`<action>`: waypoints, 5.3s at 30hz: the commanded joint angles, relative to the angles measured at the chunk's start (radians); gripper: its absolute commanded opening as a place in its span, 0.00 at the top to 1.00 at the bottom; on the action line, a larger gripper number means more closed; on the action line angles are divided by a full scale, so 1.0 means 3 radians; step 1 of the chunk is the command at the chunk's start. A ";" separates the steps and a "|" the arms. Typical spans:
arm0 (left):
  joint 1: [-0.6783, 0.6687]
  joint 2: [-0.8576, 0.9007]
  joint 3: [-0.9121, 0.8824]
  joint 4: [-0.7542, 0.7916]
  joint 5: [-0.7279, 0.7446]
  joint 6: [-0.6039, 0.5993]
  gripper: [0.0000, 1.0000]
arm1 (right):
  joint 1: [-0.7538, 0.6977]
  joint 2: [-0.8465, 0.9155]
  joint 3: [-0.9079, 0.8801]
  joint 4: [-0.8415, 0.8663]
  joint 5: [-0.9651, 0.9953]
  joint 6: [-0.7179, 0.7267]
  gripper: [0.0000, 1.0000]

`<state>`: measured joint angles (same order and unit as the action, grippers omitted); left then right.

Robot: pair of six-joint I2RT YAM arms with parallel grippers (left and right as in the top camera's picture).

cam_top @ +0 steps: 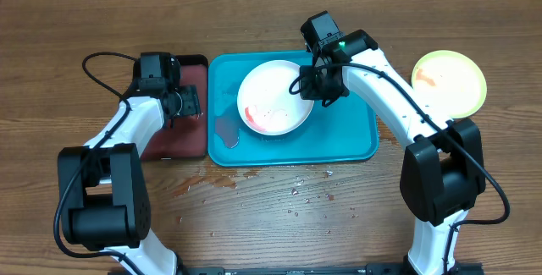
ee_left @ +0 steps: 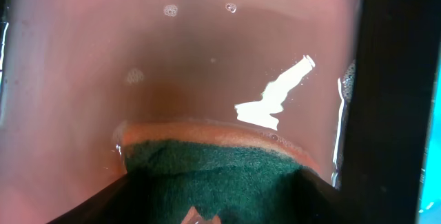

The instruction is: Clean dirty plates on tray and stack at the side

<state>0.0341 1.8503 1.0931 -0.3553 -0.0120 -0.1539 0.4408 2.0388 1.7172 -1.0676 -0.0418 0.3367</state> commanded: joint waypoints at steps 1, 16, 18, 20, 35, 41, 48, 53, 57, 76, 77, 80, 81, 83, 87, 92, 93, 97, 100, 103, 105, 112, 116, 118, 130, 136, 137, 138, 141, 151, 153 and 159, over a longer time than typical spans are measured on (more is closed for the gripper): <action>-0.0010 0.0103 0.0052 0.0006 0.0013 -0.0025 0.36 | 0.0001 0.0019 0.0010 0.0008 -0.0018 0.0018 0.96; -0.0010 0.0242 0.0053 -0.0023 0.0013 -0.0027 0.96 | 0.0001 0.0019 0.0010 0.0009 -0.0018 0.0017 0.96; -0.0010 0.0226 0.0053 -0.0029 0.0013 -0.0028 0.96 | 0.0001 0.0019 0.0010 0.0009 -0.0018 0.0017 0.96; -0.0010 0.0200 0.0055 -0.0041 0.0013 -0.0029 0.96 | 0.0001 0.0019 0.0010 0.0009 -0.0018 0.0017 0.96; -0.0010 -0.0458 0.0348 -0.0448 -0.0066 -0.0017 0.96 | 0.0000 0.0019 0.0010 0.0013 -0.0018 0.0017 0.96; -0.0010 -0.0364 0.0345 -0.0607 -0.0150 -0.0015 0.96 | 0.0001 0.0019 0.0010 0.0013 -0.0018 0.0017 0.96; -0.0022 -0.0356 0.0346 -0.0626 0.0220 -0.0025 0.96 | 0.0001 0.0019 0.0010 0.0061 -0.0018 0.0017 0.96; -0.0183 -0.0411 0.0348 -0.0540 0.0886 -0.0097 0.96 | 0.0001 0.0020 0.0010 0.0169 -0.0019 0.0045 0.96; -0.0488 -0.0416 0.0348 -0.0384 0.0861 -0.0201 0.96 | 0.0031 0.0079 0.0010 0.0253 -0.0022 0.0142 0.96; -0.1260 -0.0037 0.0348 -0.0192 0.0268 -0.0855 0.96 | 0.0055 0.0407 0.0010 0.0505 -0.0019 0.0413 0.96; -0.1260 -0.0001 0.0348 -0.0177 0.0267 -0.0876 0.96 | 0.0055 0.0407 0.0010 0.0512 -0.0019 0.0441 0.96; -0.1275 0.0090 0.0348 -0.0051 0.0273 -0.0886 0.96 | 0.0055 0.0407 0.0010 0.0530 -0.0023 0.0441 0.96; -0.1283 0.0123 0.0348 -0.0010 0.0273 -0.0890 0.96 | 0.0055 0.0407 0.0010 0.0534 -0.0029 0.0440 0.96; -0.1307 0.0192 0.0348 0.0058 0.0275 -0.0916 0.96 | 0.0055 0.0407 0.0010 0.0540 -0.0085 0.0440 0.96; -0.1387 0.0362 0.0348 0.0103 0.0277 -0.0991 0.96 | 0.0060 0.0407 0.0010 0.0565 -0.0163 0.0450 0.96; -0.1522 0.0511 0.0348 0.0153 0.0206 -0.1040 0.96 | 0.0060 0.0407 0.0010 0.0575 -0.0169 0.0465 0.96; -0.1544 0.0523 0.0348 0.0139 0.0126 -0.1054 0.96 | 0.0060 0.0407 0.0010 0.0573 -0.0169 0.0465 0.96; -0.1578 0.0523 0.0348 0.0009 -0.0264 -0.1076 0.96 | 0.0060 0.0407 0.0010 0.0552 -0.0169 0.0465 0.96; -0.1541 0.0521 0.0348 -0.0111 -0.0532 -0.1073 0.96 | 0.0060 0.0407 0.0010 0.0537 -0.0169 0.0465 0.96; -0.1469 0.0510 0.0350 -0.0151 -0.0662 -0.1045 0.96 | 0.0060 0.0407 0.0010 0.0526 -0.0168 0.0464 0.96; -0.1428 0.0495 0.0356 -0.0141 -0.0670 -0.1027 0.96 | 0.0060 0.0407 0.0010 0.0523 -0.0168 0.0464 0.96; -0.1405 0.0491 0.0462 -0.0042 -0.0230 -0.0984 0.96 | 0.0061 0.0407 0.0010 0.0524 -0.0169 0.0465 0.96; -0.1475 0.0492 0.0462 0.0020 0.0192 -0.1039 0.96 | 0.0060 0.0407 0.0010 0.0526 -0.0170 0.0467 0.96; -0.1528 0.0492 0.0462 0.0029 0.0235 -0.1087 0.96 | 0.0061 0.0407 0.0010 0.0526 -0.0173 0.0468 0.96; -0.1689 0.0492 0.0462 0.0122 0.0627 -0.1350 0.96 | 0.0061 0.0407 0.0010 0.0537 -0.0220 0.0515 0.96; -0.1690 0.0492 0.0462 0.0130 0.0759 -0.1385 0.96 | 0.0061 0.0407 0.0010 0.0540 -0.0220 0.0515 0.96; -0.1690 0.0492 0.0462 0.0130 0.0791 -0.1383 0.96 | 0.0061 0.0407 0.0010 0.0540 -0.0220 0.0516 0.96; -0.1690 0.0492 0.0462 0.0127 0.0813 -0.1383 0.96 | 0.0061 0.0407 0.0010 0.0542 -0.0220 0.0515 0.96; -0.1692 0.0492 0.0462 0.0079 0.0788 -0.1380 0.96 | 0.0061 0.0407 0.0010 0.0539 -0.0221 0.0515 0.96; -0.1565 0.0492 0.0462 -0.0084 -0.0264 -0.1320 0.96 | 0.0061 0.0407 0.0010 0.0511 -0.0220 0.0514 0.96; -0.1483 0.0492 0.0462 -0.0070 -0.0322 -0.1236 0.96 | 0.0061 0.0407 0.0010 0.0510 -0.0219 0.0514 0.96; -0.1233 0.0492 0.0462 -0.0011 -0.0343 -0.1132 0.96 | 0.0061 0.0407 0.0010 0.0506 -0.0219 0.0514 0.96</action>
<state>-0.3943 1.9564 1.2446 -0.3542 -0.0284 -0.5243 0.4599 2.1727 1.7119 -0.9115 -0.1009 0.4946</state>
